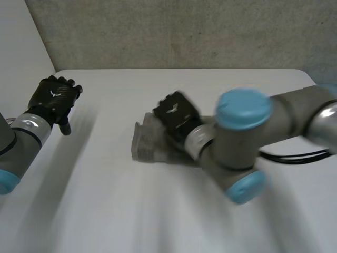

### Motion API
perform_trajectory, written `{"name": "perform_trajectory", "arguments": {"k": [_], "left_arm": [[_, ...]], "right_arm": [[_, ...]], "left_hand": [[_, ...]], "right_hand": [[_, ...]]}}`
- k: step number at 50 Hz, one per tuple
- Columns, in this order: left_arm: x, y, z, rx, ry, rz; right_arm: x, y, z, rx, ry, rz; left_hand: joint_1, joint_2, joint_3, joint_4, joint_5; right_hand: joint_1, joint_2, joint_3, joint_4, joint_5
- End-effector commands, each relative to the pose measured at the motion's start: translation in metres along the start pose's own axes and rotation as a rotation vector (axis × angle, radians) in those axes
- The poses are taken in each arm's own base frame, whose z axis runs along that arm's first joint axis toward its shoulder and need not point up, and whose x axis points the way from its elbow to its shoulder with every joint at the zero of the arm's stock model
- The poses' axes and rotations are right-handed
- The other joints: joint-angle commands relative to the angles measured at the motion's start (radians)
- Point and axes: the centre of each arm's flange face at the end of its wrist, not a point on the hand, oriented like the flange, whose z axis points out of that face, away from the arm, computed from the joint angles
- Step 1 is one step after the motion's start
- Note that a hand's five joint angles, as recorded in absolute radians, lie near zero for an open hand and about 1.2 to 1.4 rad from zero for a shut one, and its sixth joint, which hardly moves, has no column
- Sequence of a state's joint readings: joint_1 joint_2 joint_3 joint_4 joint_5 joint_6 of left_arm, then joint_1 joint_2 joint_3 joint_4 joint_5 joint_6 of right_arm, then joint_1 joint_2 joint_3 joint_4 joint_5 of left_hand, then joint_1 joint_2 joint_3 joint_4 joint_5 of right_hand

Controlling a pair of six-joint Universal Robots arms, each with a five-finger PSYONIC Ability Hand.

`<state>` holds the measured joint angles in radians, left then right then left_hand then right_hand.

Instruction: Fold the towel.

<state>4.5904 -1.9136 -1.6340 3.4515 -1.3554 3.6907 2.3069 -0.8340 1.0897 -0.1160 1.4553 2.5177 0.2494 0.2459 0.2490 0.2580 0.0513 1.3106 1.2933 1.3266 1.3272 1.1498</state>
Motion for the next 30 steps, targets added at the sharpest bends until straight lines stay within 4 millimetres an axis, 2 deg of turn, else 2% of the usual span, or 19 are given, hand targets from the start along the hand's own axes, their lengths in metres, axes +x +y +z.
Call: {"name": "perform_trajectory", "arguments": {"k": [1,2,3,4,7,11,12,13,15,18,20,21,23,24,26,27,28,29,30], "left_arm": [[0.009,-0.013,-0.005,0.034,0.021,0.007],[0.014,-0.016,-0.006,0.043,0.031,0.009],[0.018,-0.02,-0.007,0.054,0.04,0.011],[0.018,-0.02,-0.007,0.054,0.04,0.011],[0.026,-0.031,-0.007,0.088,0.059,0.017],[0.041,-0.058,-0.009,0.168,0.091,0.021],[0.048,-0.069,-0.01,0.201,0.108,0.011],[0.048,-0.069,-0.01,0.202,0.108,0.011],[0.062,-0.09,-0.015,0.258,0.143,-0.031],[0.069,-0.099,-0.019,0.279,0.161,-0.06],[0.087,-0.11,-0.026,0.302,0.212,-0.116],[0.087,-0.111,-0.026,0.302,0.212,-0.116],[0.11,-0.119,-0.037,0.321,0.28,-0.16],[0.11,-0.119,-0.037,0.321,0.281,-0.16],[0.141,-0.12,-0.047,0.316,0.367,-0.186],[0.141,-0.12,-0.047,0.316,0.367,-0.186],[0.155,-0.118,-0.05,0.309,0.404,-0.188],[0.155,-0.118,-0.05,0.309,0.404,-0.188],[0.169,-0.113,-0.054,0.296,0.44,-0.184]], "right_arm": [[-0.032,0.015,0.012,-0.026,-0.027,-0.057],[-0.03,0.014,0.011,-0.03,-0.015,-0.074],[-0.026,0.011,0.011,-0.03,0.01,-0.077],[-0.026,0.011,0.011,-0.03,0.011,-0.077],[-0.009,0.003,0.006,-0.026,0.073,-0.05],[0.017,-0.008,-0.012,-0.02,0.135,0.046],[0.03,-0.008,-0.019,-0.025,0.16,0.079],[0.03,-0.008,-0.019,-0.025,0.16,0.079],[0.054,-0.005,-0.033,-0.041,0.206,0.135],[0.066,-0.001,-0.041,-0.056,0.228,0.16],[0.083,0.013,-0.055,-0.103,0.271,0.21],[0.083,0.013,-0.055,-0.103,0.271,0.211],[0.088,0.032,-0.065,-0.155,0.292,0.256],[0.088,0.032,-0.065,-0.155,0.292,0.256],[0.089,0.055,-0.074,-0.221,0.294,0.285],[0.089,0.055,-0.074,-0.221,0.294,0.285],[0.092,0.064,-0.078,-0.242,0.29,0.297],[0.092,0.064,-0.078,-0.242,0.29,0.297],[0.092,0.072,-0.081,-0.257,0.278,0.311]], "left_hand": [[-0.042,-0.038,-0.041,-0.05,-0.018],[-0.042,-0.038,-0.041,-0.05,-0.018],[-0.042,-0.038,-0.041,-0.05,-0.018],[-0.042,-0.038,-0.041,-0.05,-0.018],[-0.042,-0.038,-0.041,-0.05,-0.018],[-0.042,-0.038,-0.041,-0.05,-0.018],[-0.042,-0.038,-0.041,-0.05,-0.018],[-0.042,-0.038,-0.041,-0.05,-0.018],[-0.039,-0.035,-0.038,-0.047,-0.015],[-0.039,-0.035,-0.038,-0.047,-0.015],[-0.039,-0.035,-0.038,-0.047,-0.015],[-0.039,-0.035,-0.038,-0.047,-0.015],[-0.039,-0.035,-0.038,-0.047,-0.015],[-0.039,-0.035,-0.038,-0.047,-0.015],[-0.036,-0.032,-0.035,-0.045,-0.012],[-0.036,-0.032,-0.035,-0.044,-0.012],[-0.036,-0.032,-0.035,-0.044,-0.012],[-0.036,-0.032,-0.035,-0.044,-0.012],[-0.036,-0.032,-0.035,-0.044,-0.012]], "right_hand": [[-0.542,-0.524,-0.558,-0.558,-0.555],[-1.059,-1.042,-1.075,-1.075,-1.073],[-1.136,-1.119,-1.152,-1.153,-1.15],[-1.136,-1.119,-1.152,-1.153,-1.15],[-1.136,-1.119,-1.152,-1.153,-1.15],[-1.136,-1.119,-1.152,-1.153,-1.15],[-1.136,-1.119,-1.152,-1.153,-1.15],[-1.136,-1.119,-1.152,-1.153,-1.15],[-1.136,-1.119,-1.152,-1.153,-1.15],[-1.136,-1.119,-1.152,-1.153,-1.15],[-1.136,-1.119,-1.152,-1.153,-1.15],[-1.136,-1.119,-1.152,-1.153,-1.15],[-1.136,-1.119,-1.152,-1.153,-1.15],[-1.136,-1.119,-1.152,-1.153,-1.15],[-1.136,-1.119,-1.152,-1.153,-1.15],[-1.136,-1.119,-1.152,-1.153,-1.15],[-1.136,-1.119,-1.152,-1.153,-1.15],[-1.136,-1.119,-1.152,-1.153,-1.15],[-1.136,-1.119,-1.152,-1.153,-1.15]]}}
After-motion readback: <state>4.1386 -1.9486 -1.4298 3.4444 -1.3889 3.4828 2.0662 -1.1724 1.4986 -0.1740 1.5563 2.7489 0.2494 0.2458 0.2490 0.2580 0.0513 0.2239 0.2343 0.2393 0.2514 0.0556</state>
